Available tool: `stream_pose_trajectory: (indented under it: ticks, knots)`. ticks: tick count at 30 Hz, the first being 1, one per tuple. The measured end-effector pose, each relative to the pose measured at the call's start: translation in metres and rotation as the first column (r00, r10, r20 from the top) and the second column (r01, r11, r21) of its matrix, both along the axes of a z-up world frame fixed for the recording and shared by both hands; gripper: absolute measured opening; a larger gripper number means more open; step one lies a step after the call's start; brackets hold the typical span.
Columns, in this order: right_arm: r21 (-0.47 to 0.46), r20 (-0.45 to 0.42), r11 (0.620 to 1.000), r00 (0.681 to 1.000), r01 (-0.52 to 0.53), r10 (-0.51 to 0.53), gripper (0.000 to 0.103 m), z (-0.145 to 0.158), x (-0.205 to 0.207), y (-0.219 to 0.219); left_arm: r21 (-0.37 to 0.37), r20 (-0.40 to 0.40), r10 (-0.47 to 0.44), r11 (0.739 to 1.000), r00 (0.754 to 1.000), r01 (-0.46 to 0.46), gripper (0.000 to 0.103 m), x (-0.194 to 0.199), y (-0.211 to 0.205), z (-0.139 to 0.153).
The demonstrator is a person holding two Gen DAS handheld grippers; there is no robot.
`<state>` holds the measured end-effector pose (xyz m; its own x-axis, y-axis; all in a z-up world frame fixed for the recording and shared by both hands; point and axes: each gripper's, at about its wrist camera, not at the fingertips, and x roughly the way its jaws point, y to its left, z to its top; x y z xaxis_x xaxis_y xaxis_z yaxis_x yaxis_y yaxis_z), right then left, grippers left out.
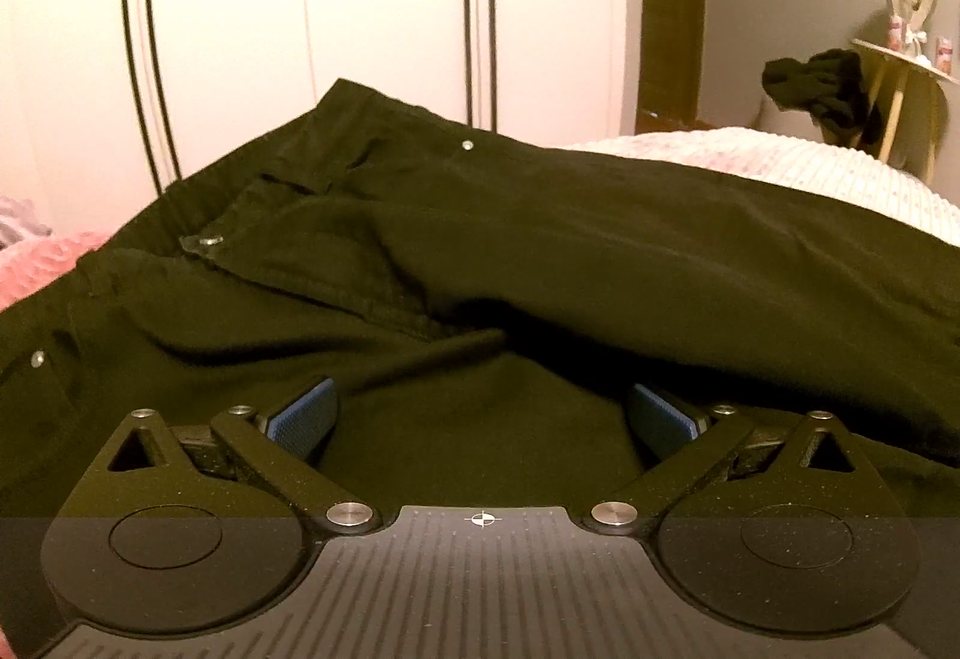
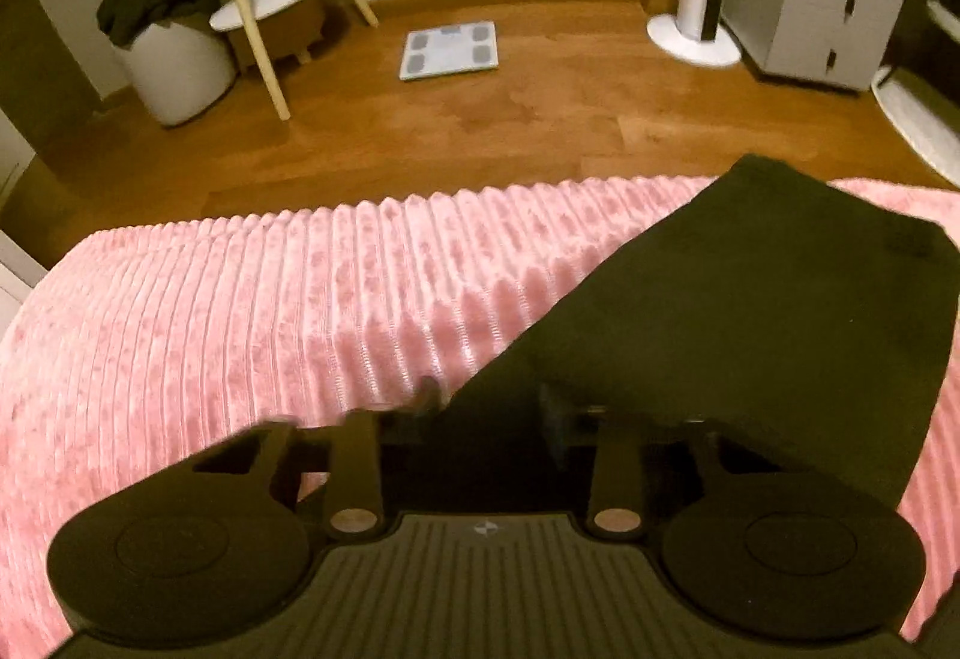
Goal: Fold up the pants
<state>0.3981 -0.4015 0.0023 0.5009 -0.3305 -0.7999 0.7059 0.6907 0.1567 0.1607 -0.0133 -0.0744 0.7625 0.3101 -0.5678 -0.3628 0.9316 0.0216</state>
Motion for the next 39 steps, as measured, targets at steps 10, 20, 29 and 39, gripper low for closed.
stream_pose_trajectory:
  ticks: [10, 20, 29, 39]
  knots:
    - [-0.013, 0.386, 0.989, 0.912, -0.148, 0.141, 0.001, 0.016, -0.194, 0.027, -0.025, 0.014, -0.003, 1.0, 1.0, 0.004, 0.103, -0.002, 0.005, 0.0]
    - [0.079, 0.396, 0.997, 0.918, -0.026, -0.007, 0.037, -0.033, -0.3, 0.02, -0.055, 0.006, -0.003, 0.998, 1.0, 0.003, 0.103, -0.006, 0.008, 0.005]
    - [0.355, 0.544, 0.932, 0.826, -0.064, -0.151, 0.046, -0.073, -0.289, -0.027, -0.443, 0.074, 0.028, 0.896, 0.997, 0.008, 0.103, -0.004, 0.034, 0.042]
    - [0.394, 0.594, 0.915, 0.784, -0.088, -0.181, 0.01, -0.089, -0.282, -0.049, -0.519, 0.126, -0.175, 0.827, 0.976, 0.215, 0.103, 0.116, -0.014, 0.076]
